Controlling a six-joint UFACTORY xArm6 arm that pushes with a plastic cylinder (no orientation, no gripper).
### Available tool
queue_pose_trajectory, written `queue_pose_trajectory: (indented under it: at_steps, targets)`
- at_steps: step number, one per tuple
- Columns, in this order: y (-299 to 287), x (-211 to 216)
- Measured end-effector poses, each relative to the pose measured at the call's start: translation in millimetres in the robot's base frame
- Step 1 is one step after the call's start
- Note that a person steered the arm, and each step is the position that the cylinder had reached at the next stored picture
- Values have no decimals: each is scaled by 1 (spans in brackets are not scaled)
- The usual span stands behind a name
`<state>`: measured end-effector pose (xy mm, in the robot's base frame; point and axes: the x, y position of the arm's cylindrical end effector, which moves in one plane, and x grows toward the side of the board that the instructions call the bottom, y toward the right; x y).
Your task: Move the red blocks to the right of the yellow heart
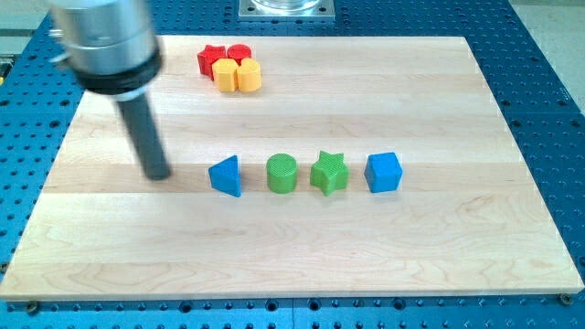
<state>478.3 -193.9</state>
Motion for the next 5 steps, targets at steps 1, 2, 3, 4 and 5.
queue_pose_trajectory:
  at_steps: [1,2,3,4,5]
  targets:
    - [-23,-8]
    - [-17,-73]
    - [-16,-132]
    - [-10,-185]
    - [48,-208]
